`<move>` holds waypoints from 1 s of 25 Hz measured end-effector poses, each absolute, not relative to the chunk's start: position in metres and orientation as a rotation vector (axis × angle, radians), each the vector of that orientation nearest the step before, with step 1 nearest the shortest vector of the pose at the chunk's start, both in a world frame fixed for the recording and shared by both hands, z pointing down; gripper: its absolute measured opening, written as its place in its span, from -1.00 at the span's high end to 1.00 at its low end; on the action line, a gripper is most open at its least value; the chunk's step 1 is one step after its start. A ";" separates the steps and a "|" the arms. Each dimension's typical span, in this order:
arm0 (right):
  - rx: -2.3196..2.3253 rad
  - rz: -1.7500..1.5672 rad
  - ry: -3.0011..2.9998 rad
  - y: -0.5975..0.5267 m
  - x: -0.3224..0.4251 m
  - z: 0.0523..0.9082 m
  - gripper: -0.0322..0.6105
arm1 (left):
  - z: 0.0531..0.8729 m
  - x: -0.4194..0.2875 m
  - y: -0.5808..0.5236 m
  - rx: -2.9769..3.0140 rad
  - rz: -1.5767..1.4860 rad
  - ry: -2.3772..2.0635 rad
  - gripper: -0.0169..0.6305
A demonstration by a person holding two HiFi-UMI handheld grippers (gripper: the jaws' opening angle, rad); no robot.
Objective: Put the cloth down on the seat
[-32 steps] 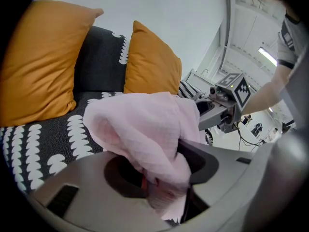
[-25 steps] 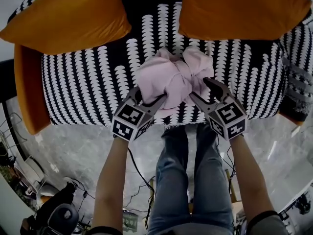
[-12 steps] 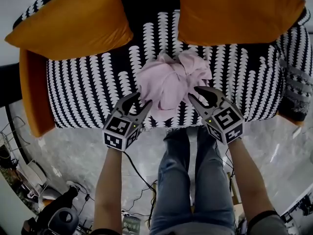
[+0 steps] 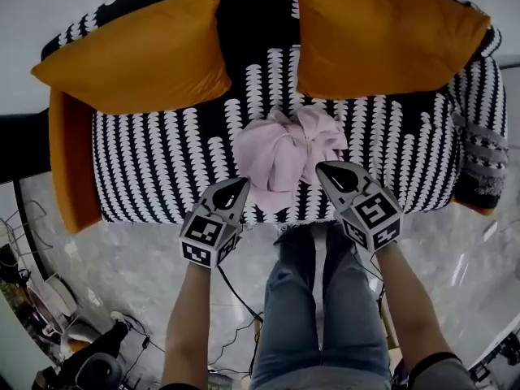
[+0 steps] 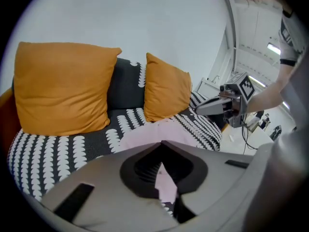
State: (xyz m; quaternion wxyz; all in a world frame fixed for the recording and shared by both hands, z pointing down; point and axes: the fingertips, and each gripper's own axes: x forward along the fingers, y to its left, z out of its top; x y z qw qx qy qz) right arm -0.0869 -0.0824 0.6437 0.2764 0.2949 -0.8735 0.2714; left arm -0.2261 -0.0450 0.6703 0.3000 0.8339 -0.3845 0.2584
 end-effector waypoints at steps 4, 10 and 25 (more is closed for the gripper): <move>0.786 0.720 -2.374 -0.083 -0.092 0.617 0.92 | 0.639 -0.212 -0.056 2.277 0.636 -1.009 0.88; 0.774 0.691 -2.421 -0.081 -0.095 0.572 0.92 | 0.591 -0.184 -0.061 2.381 0.606 -0.962 0.88; 0.849 0.587 -2.584 -0.074 -0.094 0.425 0.92 | 0.435 -0.138 -0.068 2.607 0.422 -0.935 0.88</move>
